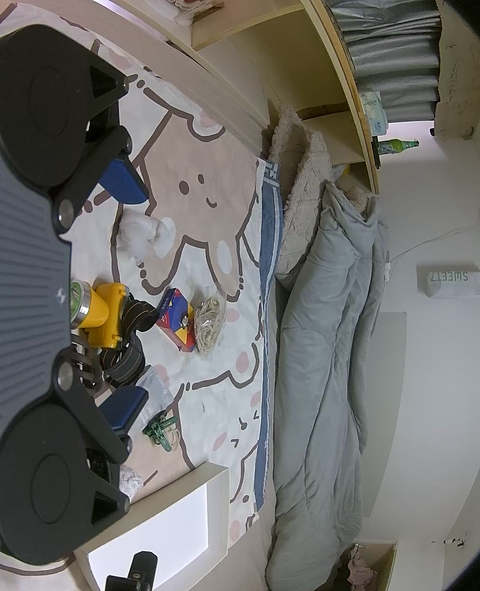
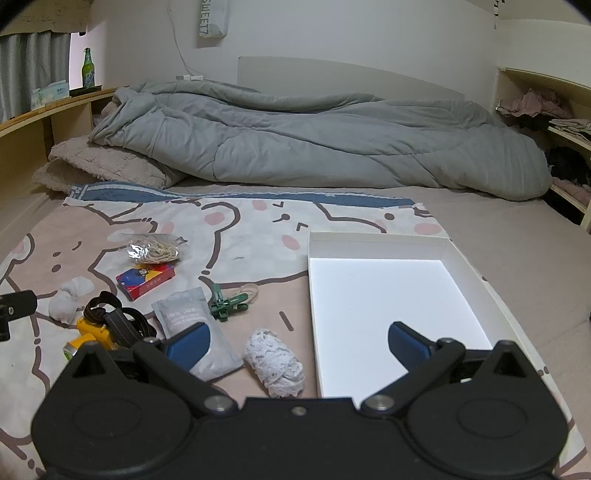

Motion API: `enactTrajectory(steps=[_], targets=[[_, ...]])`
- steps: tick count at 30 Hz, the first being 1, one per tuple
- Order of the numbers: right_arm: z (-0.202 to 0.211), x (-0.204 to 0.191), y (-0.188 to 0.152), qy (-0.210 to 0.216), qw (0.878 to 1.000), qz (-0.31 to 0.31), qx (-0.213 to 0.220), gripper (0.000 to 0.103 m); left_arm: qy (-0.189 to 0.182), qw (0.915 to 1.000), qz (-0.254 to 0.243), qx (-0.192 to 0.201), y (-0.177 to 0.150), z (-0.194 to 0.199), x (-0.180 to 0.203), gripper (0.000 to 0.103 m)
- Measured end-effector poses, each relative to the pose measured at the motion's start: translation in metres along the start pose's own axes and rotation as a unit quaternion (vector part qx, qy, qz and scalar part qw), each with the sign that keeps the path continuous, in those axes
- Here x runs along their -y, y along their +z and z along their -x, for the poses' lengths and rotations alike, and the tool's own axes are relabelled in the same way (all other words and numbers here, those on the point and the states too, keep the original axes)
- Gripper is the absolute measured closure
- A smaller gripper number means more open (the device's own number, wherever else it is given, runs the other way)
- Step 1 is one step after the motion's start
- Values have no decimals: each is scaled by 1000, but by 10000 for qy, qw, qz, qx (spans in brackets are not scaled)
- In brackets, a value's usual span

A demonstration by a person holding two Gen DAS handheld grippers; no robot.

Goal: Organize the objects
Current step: 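Close left tool on yellow headlamp while right tool closes on grey printed pouch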

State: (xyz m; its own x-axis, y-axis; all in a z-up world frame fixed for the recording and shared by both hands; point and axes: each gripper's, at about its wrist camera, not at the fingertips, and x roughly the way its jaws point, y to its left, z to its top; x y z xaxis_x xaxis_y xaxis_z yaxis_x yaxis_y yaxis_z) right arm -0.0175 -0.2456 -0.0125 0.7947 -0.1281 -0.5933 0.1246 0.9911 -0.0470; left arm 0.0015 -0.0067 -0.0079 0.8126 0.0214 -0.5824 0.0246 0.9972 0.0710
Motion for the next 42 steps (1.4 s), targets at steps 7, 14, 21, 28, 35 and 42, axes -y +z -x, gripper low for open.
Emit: enactTrajectory(steps=[7, 14, 21, 28, 35, 42], targets=[[-2, 1, 0, -6, 10000, -32, -9, 0, 5, 10000, -17, -11, 0, -1, 0, 0], [-5, -2, -4, -111, 9999, 3, 12, 0, -3, 10000, -31, -58, -5, 0, 3, 0], [-8, -4, -21, -20, 10000, -32, -81, 0, -72, 9997, -125, -199, -21, -9, 12, 0], [-23, 0, -34, 116, 9996, -242, -69, 0, -50, 9993, -229, -292, -43, -33, 34, 0], [-42, -2, -47, 371, 9989, -259, 119, 0, -59, 9993, -58, -356, -59, -56, 40, 0], [-66, -9, -52, 507, 9984, 64, 249, 0, -212, 9977, 427, -480, -67, -73, 35, 2]])
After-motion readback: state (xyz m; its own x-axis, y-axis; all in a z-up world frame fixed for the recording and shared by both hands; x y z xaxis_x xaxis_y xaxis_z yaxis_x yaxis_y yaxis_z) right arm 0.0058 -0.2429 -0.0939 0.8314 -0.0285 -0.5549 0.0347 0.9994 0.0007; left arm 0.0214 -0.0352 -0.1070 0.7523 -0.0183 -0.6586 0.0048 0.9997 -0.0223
